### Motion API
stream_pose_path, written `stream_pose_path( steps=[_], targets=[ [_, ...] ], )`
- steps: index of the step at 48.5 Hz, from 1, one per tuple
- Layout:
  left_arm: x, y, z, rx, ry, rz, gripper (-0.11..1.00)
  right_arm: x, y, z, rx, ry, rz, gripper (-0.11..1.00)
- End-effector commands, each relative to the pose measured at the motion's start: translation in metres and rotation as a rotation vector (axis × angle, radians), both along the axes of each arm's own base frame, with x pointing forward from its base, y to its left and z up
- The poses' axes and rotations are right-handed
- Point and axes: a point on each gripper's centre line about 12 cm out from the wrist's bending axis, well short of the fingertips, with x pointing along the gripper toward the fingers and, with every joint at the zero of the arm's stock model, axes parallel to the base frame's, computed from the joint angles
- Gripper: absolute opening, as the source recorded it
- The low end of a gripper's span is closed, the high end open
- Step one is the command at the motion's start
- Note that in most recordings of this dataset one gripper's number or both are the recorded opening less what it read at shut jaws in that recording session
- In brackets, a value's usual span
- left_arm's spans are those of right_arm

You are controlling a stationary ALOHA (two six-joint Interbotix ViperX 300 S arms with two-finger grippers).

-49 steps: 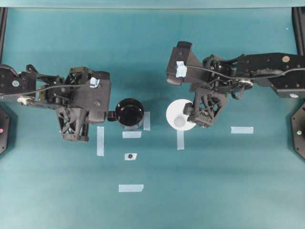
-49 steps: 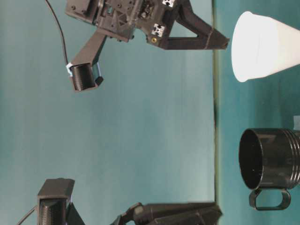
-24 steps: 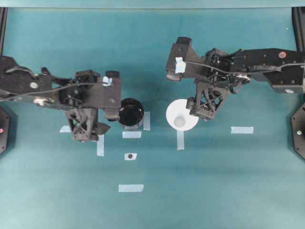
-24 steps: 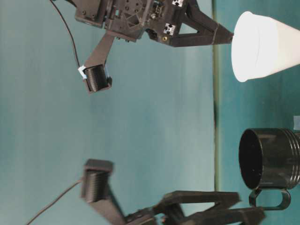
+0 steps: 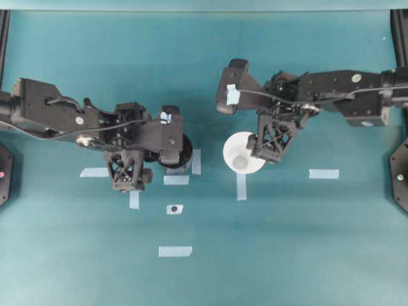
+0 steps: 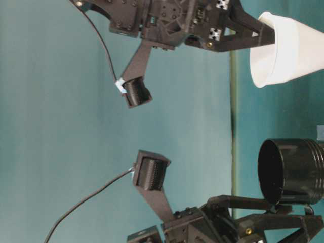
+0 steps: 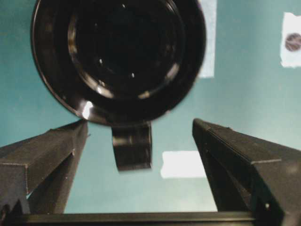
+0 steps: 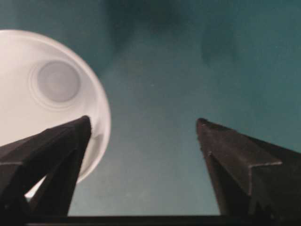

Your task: Holding the cup holder with the left arm, the right arm places the cup into the cup holder.

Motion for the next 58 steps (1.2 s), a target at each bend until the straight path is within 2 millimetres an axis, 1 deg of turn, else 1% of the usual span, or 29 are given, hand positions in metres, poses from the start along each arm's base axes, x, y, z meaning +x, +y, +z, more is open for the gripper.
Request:
stream_pose_path(
  steps=[1,11,32,36,42,46,50,53,57,58],
  targets=[
    [0.006,0.003,0.007,0.006,-0.033,0.004,0.98,0.008,-0.002,0.011,-0.009,-0.050,-0.004,0.94],
    [0.008,0.004,0.003,0.004,-0.030,0.006,0.98,0.011,-0.002,0.008,-0.009,-0.059,-0.004,0.94],
    [0.008,0.004,0.004,0.005,-0.032,0.005,0.97,0.017,0.000,0.004,-0.006,-0.054,0.003,0.94],
    [0.008,0.004,0.003,0.004,-0.027,0.006,0.96,0.017,0.000,0.002,-0.003,-0.050,0.003,0.94],
    [0.008,0.004,0.001,0.005,-0.024,0.005,0.92,0.017,0.001,0.002,-0.001,-0.045,0.002,0.93],
    [0.008,0.004,0.000,0.004,-0.020,0.005,0.85,0.018,0.001,0.002,0.004,-0.048,-0.003,0.89],
    [0.007,0.004,-0.001,0.002,-0.012,0.006,0.73,0.019,0.002,0.001,0.015,-0.046,-0.008,0.80],
    [0.005,0.003,-0.002,0.003,-0.004,0.006,0.59,0.019,0.003,0.001,0.028,-0.048,-0.017,0.69],
    [0.004,0.003,-0.004,0.001,0.003,0.005,0.38,0.020,0.005,0.001,0.045,-0.052,-0.029,0.48],
    [0.004,0.003,-0.004,0.001,0.003,0.005,0.31,0.020,0.005,0.001,0.050,-0.053,-0.032,0.43]
  ],
)
